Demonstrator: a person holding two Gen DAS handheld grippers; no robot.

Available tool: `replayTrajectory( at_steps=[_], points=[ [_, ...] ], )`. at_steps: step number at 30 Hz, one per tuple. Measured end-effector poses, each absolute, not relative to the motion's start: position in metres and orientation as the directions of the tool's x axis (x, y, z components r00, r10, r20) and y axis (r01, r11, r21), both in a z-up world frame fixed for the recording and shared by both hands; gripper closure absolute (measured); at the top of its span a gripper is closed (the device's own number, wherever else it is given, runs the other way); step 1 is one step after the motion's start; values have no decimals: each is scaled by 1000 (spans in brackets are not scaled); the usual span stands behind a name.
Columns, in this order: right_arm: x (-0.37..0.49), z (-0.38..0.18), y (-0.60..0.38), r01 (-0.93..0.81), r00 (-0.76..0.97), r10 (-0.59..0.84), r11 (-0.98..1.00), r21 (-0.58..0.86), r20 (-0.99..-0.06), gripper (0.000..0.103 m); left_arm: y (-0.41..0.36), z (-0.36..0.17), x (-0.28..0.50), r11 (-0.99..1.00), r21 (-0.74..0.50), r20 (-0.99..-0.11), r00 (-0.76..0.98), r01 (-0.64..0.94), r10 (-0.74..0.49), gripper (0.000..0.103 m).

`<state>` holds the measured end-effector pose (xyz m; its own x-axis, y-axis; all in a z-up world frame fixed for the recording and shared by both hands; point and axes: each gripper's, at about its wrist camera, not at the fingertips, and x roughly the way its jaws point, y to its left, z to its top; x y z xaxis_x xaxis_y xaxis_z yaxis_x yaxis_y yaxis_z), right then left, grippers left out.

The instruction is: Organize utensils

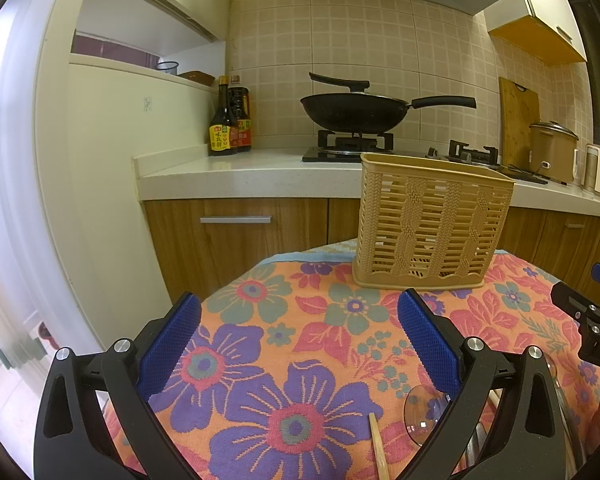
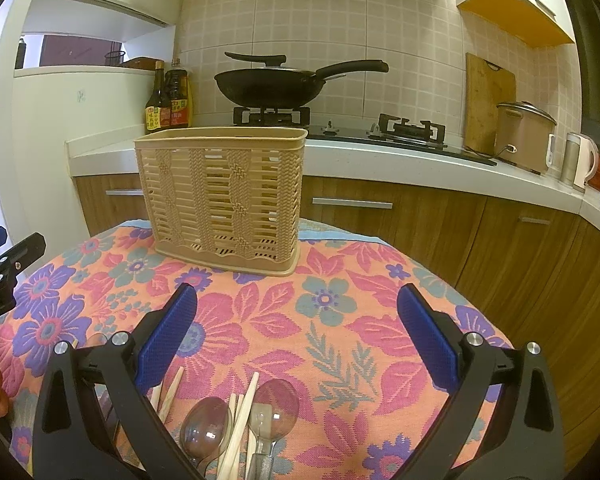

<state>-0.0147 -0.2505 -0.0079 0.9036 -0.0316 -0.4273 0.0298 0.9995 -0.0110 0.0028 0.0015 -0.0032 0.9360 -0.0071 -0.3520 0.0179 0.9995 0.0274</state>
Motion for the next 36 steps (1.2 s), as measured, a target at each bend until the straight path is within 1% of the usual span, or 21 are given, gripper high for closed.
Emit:
replayTrajectory(
  at_steps=[21, 25, 26, 27, 29, 31, 32, 33, 34, 35, 36],
  points=[
    [-13, -10, -254, 44, 895, -39, 999, 2, -444, 8, 0, -3, 3, 1000, 22, -355, 935, 10, -1, 8],
    [-14, -8, -261, 69, 902, -48, 997, 35, -428, 8, 5, -1, 2, 1000, -7, -354, 935, 9, -11, 8],
    [-13, -7, -263, 77, 896, -45, 995, 55, -442, 8, 7, 1, 2, 1000, -9, -360, 933, 12, -15, 8],
    [-12, -5, -269, 77, 890, -27, 993, 93, -456, 8, 8, 4, 0, 1000, -12, -371, 928, 22, -25, 8],
    [-6, -1, -279, 96, 845, -5, 985, 143, -534, 8, 14, 12, -1, 998, -26, -406, 912, 49, -55, 8],
    [-3, 3, -281, 108, 795, -25, 989, 101, -607, 8, 19, 20, 0, 995, -38, -474, 875, 90, -98, 8],
    [-2, 4, -281, 116, 781, -51, 991, 63, -623, 8, 20, 21, 2, 993, -44, -513, 850, 112, -119, 8],
    [0, 5, -283, 122, 745, -53, 991, 58, -665, 8, 21, 21, 3, 991, -50, -552, 824, 124, -131, 8],
    [-1, 3, -285, 116, 739, -35, 991, 75, -673, 9, 22, 20, 3, 988, -62, -596, 789, 138, -148, 8],
    [-1, 2, -286, 103, 715, -19, 992, 78, -699, 12, 22, 17, 3, 985, -75, -633, 756, 155, -167, 8],
    [-2, -3, -286, 91, 675, 2, 992, 85, -738, 18, 22, 12, 3, 981, -91, -666, 721, 173, -189, 8]
  ],
)
